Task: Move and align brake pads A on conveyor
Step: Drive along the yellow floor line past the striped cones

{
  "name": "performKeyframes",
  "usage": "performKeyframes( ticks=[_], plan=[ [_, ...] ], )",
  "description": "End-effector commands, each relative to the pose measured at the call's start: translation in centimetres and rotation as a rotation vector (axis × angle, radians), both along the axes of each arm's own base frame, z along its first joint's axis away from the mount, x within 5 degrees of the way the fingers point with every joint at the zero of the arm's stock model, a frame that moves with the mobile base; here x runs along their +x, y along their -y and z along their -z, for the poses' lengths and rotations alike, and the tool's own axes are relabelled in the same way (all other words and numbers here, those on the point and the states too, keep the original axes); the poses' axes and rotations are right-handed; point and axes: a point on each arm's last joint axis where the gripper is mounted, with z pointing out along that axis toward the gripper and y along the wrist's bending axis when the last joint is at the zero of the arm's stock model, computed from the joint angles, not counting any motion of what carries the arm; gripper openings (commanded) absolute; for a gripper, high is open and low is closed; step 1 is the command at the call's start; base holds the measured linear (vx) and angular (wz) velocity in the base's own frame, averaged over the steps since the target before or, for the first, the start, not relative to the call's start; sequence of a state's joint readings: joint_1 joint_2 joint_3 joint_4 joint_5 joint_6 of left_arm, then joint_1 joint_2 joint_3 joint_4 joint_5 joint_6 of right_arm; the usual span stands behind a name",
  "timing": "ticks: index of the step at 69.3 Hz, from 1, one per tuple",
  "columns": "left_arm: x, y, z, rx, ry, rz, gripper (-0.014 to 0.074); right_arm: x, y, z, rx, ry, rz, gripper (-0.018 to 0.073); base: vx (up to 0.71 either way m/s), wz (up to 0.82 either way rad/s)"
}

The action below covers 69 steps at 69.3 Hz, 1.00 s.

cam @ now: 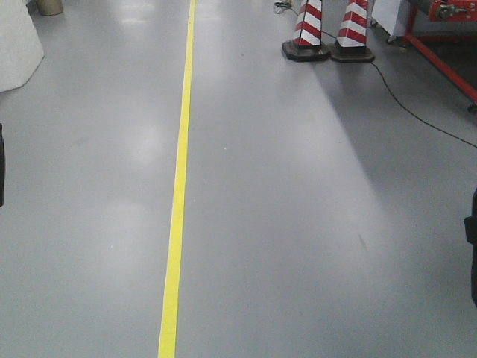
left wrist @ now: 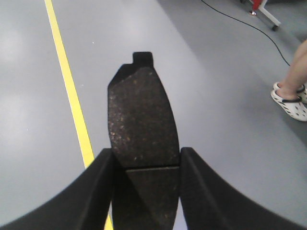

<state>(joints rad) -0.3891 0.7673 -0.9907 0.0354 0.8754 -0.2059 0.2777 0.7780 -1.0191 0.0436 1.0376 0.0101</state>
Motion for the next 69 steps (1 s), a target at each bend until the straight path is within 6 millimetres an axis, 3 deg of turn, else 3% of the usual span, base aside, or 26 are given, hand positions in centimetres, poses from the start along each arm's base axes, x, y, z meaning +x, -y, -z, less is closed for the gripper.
performKeyframes(
  ticks=[1, 69],
  plan=[
    [0.04, 0.13, -1.64, -0.054, 0.110, 0.005, -0.0006, 0.16, -0.01, -1.38, 0.021, 0.100, -0.002, -0.0008, 0.69, 0.06],
    [0.04, 0.12, -1.63, -0.053, 0.108, 0.005, -0.0006, 0.16, 0.00, -1.38, 0.020, 0.101, -0.002, -0.0008, 0.79, 0.09]
  ],
)
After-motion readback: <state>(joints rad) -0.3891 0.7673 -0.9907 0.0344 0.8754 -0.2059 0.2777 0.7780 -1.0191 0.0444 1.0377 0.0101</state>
